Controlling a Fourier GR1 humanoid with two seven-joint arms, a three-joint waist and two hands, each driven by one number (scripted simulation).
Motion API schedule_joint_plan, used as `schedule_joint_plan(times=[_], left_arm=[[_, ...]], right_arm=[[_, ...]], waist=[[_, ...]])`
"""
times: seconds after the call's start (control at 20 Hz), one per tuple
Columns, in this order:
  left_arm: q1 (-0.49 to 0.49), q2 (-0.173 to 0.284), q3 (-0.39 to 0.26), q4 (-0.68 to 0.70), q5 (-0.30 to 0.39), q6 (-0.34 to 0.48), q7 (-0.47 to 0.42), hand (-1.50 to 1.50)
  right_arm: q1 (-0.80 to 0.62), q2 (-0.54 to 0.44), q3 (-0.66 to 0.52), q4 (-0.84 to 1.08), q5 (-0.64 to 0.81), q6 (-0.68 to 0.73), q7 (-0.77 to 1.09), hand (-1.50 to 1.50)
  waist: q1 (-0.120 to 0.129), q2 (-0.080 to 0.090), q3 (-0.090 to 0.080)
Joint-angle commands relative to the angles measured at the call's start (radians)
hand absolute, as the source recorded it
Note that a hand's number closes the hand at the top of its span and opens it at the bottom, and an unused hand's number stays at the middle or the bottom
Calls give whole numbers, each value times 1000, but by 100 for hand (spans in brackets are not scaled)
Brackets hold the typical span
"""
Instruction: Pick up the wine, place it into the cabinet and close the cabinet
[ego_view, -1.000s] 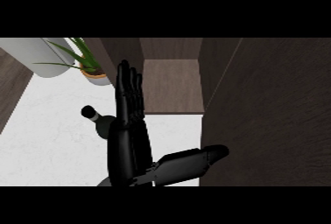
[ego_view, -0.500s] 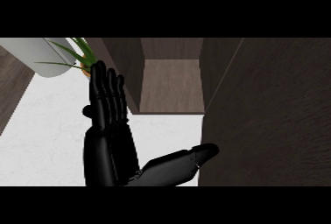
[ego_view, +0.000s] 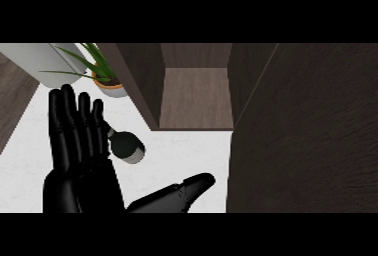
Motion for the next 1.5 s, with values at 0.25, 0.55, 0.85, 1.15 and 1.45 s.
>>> schedule_joint_plan(times=[0.25,0.55,0.85,1.15,1.45], left_arm=[[134,95,126,-120,111,-41,-29,-150],[170,80,127,6,297,12,-199,-150],[173,78,211,87,489,-44,-298,-150],[392,85,221,106,684,-136,-575,-150],[307,103,430,227,796,-235,-667,-150]], right_arm=[[92,20,10,-156,-38,14,31,-150],[54,25,22,-154,-27,-4,65,-150],[51,30,63,-187,12,-14,73,-150],[-20,-15,-36,-182,-87,-26,159,-150],[67,16,20,-213,-38,-8,109,-150]], waist=[[-7,2,-1],[-11,4,-2],[-16,3,-1],[-7,2,-2],[-14,2,-1]])
